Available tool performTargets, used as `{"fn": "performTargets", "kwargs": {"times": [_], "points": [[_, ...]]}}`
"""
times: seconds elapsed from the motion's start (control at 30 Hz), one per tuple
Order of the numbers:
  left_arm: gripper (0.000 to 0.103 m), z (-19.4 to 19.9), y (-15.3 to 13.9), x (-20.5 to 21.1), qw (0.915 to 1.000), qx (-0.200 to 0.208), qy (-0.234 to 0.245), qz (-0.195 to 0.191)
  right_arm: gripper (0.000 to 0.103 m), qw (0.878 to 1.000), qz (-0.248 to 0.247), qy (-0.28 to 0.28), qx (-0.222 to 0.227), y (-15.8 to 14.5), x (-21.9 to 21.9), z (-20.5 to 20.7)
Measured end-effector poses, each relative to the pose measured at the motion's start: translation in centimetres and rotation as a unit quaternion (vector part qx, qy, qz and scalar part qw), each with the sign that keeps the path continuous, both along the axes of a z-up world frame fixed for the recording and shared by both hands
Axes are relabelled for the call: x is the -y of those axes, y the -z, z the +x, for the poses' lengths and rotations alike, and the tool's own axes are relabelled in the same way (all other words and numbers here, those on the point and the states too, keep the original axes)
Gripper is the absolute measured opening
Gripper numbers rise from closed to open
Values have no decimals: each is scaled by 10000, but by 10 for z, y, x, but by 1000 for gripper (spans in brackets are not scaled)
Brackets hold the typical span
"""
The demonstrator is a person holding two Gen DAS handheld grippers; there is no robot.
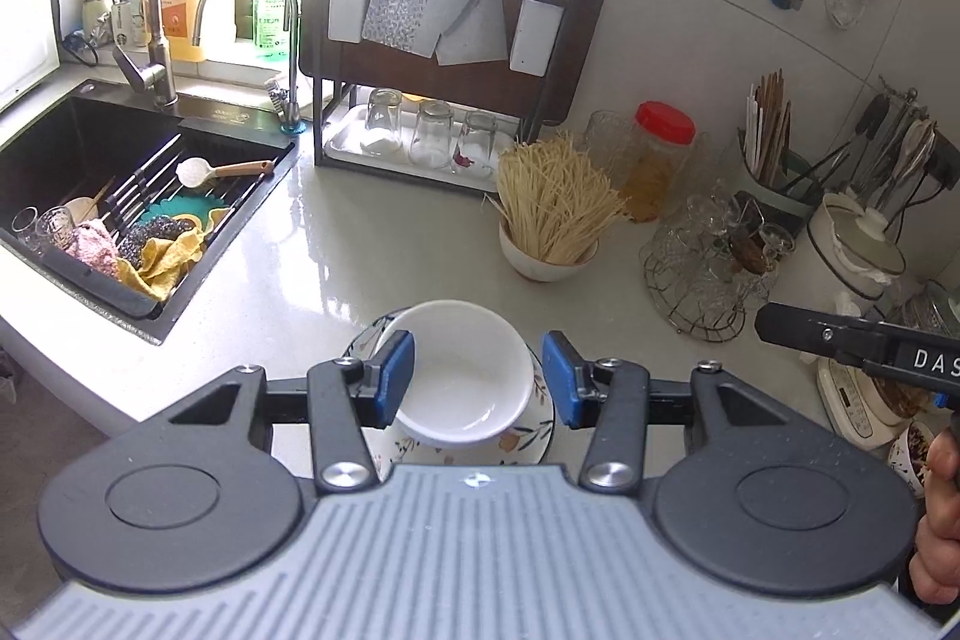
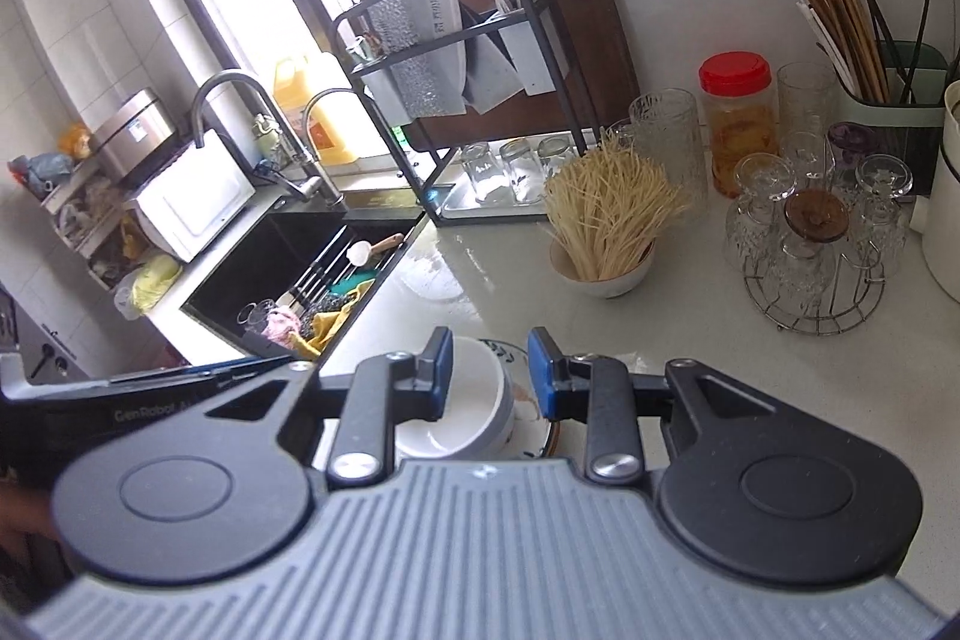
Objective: Organize plates and bowls
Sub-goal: 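Lower the stacked bowls onto the floral plate with both tools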
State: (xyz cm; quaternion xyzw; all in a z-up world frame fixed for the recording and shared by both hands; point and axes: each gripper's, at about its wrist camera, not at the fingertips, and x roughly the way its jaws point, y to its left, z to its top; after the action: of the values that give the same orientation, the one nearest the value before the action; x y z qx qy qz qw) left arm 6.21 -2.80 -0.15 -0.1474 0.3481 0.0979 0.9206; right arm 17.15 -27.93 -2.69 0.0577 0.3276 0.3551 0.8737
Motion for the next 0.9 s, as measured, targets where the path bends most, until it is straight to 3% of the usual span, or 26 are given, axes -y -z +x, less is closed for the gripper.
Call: {"fn": "performTargets", "kwargs": {"times": [0.27, 0.9], "points": [[53, -25, 3, 19, 10000, 2, -59, -59, 32, 9994, -248, -20, 229, 7, 9, -28], [53, -62, 11, 36, 9994, -104, -319, -60, 32, 9991, -352, -196, 98, 24, 20, -61]]}}
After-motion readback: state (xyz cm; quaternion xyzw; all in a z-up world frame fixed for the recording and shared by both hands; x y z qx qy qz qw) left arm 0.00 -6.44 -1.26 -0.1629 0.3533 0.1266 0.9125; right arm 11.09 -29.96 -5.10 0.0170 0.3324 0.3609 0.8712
